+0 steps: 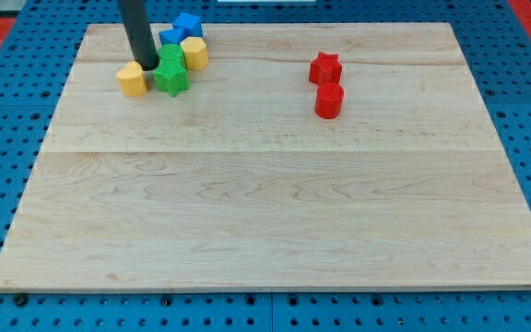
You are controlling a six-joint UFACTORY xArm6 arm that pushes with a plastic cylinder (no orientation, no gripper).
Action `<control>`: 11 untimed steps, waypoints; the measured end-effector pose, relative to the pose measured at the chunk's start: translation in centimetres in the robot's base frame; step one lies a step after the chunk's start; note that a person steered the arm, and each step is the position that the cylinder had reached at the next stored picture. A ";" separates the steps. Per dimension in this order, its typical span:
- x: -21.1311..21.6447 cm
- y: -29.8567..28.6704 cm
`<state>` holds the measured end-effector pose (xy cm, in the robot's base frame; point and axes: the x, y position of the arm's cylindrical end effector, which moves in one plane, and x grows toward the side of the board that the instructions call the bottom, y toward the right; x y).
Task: Place the red circle and green star to the bottom of the red star
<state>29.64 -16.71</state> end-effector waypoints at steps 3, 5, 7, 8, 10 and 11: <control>4.6 8.8; 3.0 12.1; 11.0 18.3; 12.6 21.8; 18.2 20.4; 18.5 15.7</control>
<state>48.09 -1.02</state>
